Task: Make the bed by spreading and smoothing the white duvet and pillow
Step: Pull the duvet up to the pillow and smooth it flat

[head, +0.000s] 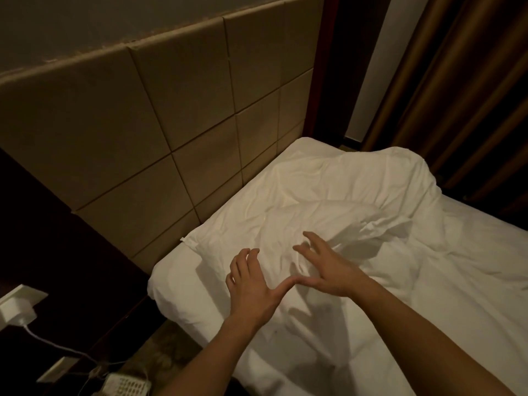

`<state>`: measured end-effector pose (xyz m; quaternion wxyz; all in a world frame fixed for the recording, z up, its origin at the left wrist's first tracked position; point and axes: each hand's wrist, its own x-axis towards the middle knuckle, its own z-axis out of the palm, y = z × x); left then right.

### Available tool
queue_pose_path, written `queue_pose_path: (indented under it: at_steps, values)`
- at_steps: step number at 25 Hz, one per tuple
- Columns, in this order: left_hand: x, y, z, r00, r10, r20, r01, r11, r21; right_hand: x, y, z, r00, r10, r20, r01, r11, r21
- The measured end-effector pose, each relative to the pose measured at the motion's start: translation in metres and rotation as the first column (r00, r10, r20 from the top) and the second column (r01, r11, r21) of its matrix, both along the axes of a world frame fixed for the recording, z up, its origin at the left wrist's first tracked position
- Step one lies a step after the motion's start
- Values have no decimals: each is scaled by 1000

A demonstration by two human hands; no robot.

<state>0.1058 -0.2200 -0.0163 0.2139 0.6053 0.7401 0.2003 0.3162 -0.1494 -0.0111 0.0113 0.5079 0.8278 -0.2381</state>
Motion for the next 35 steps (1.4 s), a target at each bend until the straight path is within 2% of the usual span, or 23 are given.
queue_pose_path:
  at_steps: [2, 5, 8, 10, 12, 15, 17, 20, 24, 26, 29, 32, 35]
  values:
    - [3, -13, -10, 1000, -7, 2, 7, 999, -44, 13, -2, -7, 974, 185, 128, -189, 982, 13]
    - [13, -31, -25, 1000, -18, 7, 18, 998, -58, 34, 2, -11, 865, 382, 325, -411, 911, 22]
    - [27, -47, -42, 997, -76, -24, 73, 992, -101, 52, -5, -24, 715, 436, 547, -560, 825, 76]
    - [33, -61, -53, 991, -126, -36, 119, 982, -146, 56, -18, -38, 617, 412, 671, -616, 783, 86]
    - [36, -71, -61, 983, -176, -52, 164, 969, -183, 55, -29, -53, 601, 414, 684, -652, 748, 120]
    - [35, -79, -71, 979, -190, -74, 172, 965, -198, 43, -31, -72, 552, 533, 641, -755, 645, 115]
    - [32, -81, -76, 982, -177, -72, 161, 968, -191, 34, -31, -78, 555, 592, 584, -765, 639, 79]
    - [25, -79, -81, 983, -170, -68, 159, 977, -145, 27, -30, -76, 648, 564, 512, -713, 686, 147]
    - [15, -60, -83, 994, -98, -45, 91, 986, -137, 13, -5, -60, 817, 377, 437, -530, 789, 310]
    - [10, -41, -86, 998, -57, -34, 53, 991, -122, 1, 9, -61, 851, 317, 418, -473, 810, 347]
    - [-2, -7, -104, 999, -34, -20, 33, 997, -76, -11, 17, -87, 802, 407, 437, -563, 759, 327]
    - [-8, 18, -145, 984, -120, -133, 112, 992, -64, -6, 29, -135, 762, 487, 427, -642, 654, 400]
    - [6, 43, -193, 992, -50, -112, 68, 985, 159, -5, 58, -173, 810, 478, 340, -583, 590, 559]
